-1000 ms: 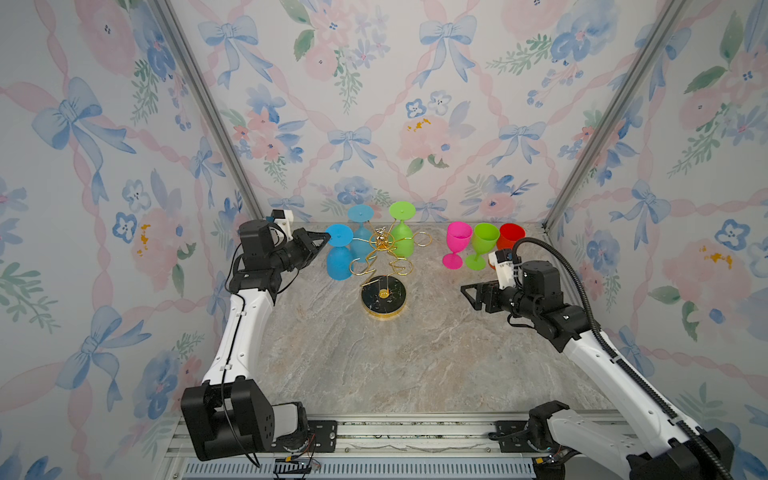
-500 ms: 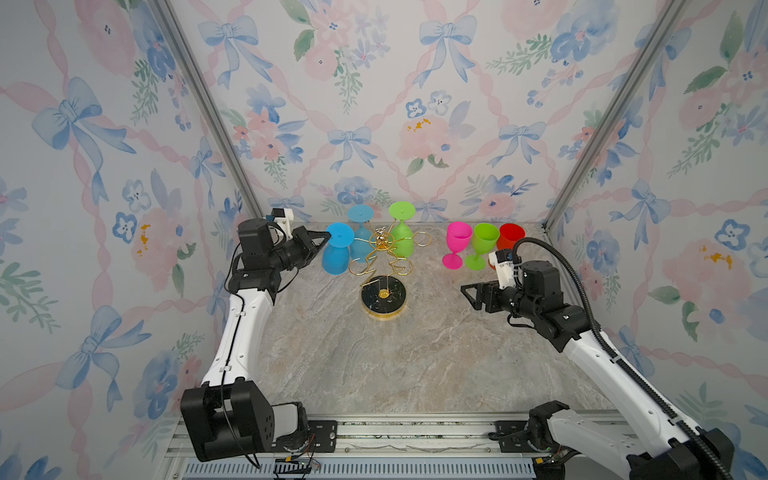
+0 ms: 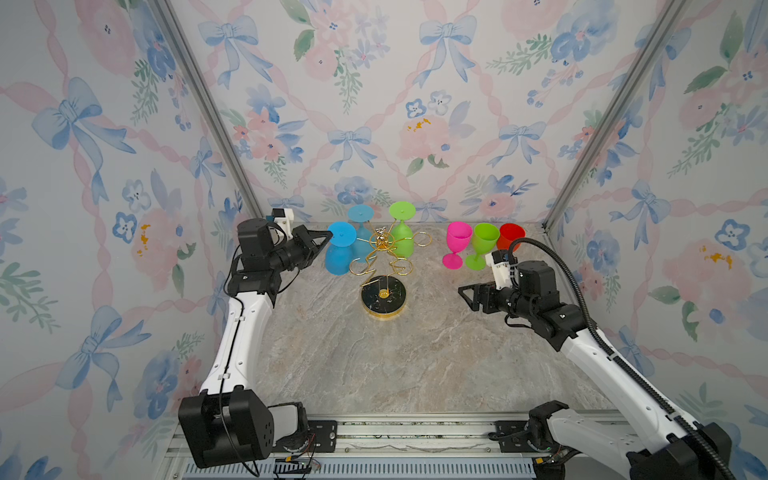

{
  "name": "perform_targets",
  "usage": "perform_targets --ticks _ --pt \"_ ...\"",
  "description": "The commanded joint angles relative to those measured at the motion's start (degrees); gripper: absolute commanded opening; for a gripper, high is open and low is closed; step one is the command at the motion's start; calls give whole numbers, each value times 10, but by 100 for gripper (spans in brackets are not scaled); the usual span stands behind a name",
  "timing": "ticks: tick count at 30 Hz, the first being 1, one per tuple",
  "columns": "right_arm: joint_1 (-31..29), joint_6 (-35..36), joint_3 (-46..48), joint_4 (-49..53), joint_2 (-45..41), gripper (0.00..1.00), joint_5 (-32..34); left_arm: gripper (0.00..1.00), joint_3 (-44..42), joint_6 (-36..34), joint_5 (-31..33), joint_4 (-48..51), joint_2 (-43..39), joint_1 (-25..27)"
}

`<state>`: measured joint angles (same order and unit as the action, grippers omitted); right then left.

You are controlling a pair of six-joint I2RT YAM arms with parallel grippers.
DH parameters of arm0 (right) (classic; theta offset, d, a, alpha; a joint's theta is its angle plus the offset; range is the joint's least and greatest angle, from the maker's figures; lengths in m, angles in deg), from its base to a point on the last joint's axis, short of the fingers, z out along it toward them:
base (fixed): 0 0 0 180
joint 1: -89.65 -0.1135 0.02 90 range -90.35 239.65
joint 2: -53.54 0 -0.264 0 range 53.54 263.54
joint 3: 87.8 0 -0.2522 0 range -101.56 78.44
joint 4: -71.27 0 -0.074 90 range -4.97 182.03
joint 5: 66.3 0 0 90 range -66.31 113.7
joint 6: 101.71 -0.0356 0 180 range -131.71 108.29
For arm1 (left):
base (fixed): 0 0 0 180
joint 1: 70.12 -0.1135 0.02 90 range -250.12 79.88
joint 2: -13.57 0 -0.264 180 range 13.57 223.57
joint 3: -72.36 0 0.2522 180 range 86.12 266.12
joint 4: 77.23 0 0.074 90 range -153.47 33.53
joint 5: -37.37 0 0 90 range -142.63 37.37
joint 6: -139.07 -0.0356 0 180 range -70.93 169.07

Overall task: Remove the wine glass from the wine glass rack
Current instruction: 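Close the left gripper on the blue glass's foot on the rack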

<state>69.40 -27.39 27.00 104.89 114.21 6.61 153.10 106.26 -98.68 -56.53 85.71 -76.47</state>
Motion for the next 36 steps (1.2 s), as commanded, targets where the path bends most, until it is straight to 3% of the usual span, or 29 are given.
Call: perform_targets --ticks 1,12,36 --pt "-9 -7 -16 -5 8 82 8 0 13 17 16 -9 -20 5" --pt "-16 -4 -23 4 10 82 17 0 14 44 38 -8 -28 24" --pt "-17 1 -18 11 -2 82 27 0 34 33 77 -7 10 71"
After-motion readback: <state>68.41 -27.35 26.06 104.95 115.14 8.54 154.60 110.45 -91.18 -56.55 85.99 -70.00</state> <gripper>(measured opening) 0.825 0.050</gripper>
